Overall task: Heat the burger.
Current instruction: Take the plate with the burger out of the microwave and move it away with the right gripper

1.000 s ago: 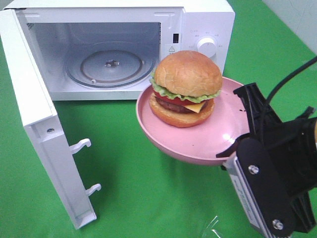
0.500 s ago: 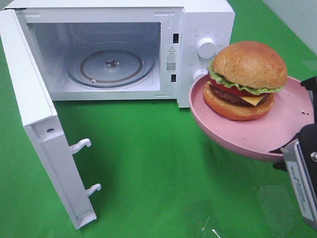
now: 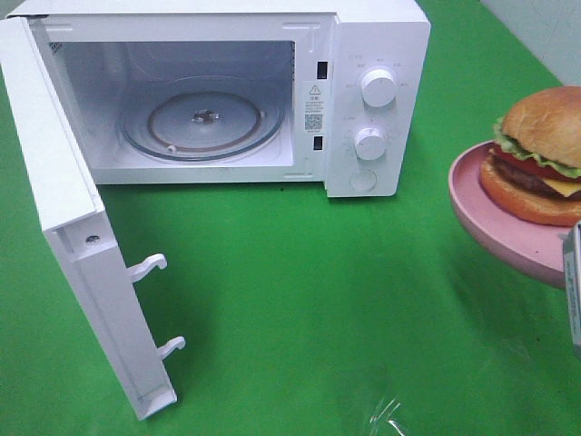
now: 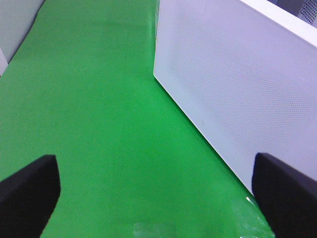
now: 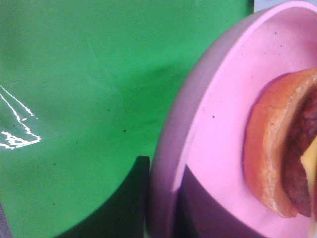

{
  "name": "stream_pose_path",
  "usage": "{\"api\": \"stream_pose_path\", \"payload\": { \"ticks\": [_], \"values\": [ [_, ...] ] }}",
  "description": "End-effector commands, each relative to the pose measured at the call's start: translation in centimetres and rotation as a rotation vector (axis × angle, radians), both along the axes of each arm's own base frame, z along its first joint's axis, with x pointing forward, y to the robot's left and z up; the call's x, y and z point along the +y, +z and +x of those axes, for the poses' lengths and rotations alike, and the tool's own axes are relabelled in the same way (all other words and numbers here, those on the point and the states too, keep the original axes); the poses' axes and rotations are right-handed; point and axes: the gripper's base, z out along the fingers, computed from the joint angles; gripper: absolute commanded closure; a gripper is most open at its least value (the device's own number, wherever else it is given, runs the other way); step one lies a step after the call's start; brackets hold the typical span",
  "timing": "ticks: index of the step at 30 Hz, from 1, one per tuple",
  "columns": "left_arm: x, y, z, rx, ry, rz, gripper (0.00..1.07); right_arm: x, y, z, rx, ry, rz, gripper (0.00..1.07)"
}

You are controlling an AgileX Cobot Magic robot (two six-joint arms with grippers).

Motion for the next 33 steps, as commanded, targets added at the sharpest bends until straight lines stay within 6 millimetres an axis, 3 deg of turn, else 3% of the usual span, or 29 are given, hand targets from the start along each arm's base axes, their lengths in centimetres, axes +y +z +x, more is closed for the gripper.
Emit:
{"api": "stream_pose_path", "payload": {
  "ticks": [1,11,33],
  "values": [
    [0.0,-0.1,0.0,0.002,0.002,0.002,0.09,-0.3,1.0,0.5,-0.091,-0.059,0.04,1.07],
    [0.0,-0.1,0.0,0.002,0.002,0.002,0.09,-0.4,0.8,1.0,-0.109,-0.223,0.11,1.07],
    [0.0,-0.1,0.0,0.002,0.002,0.002,0.09,0.1,-2.4,3.5,-0.093,-0.704,0.105,1.07]
  ]
}}
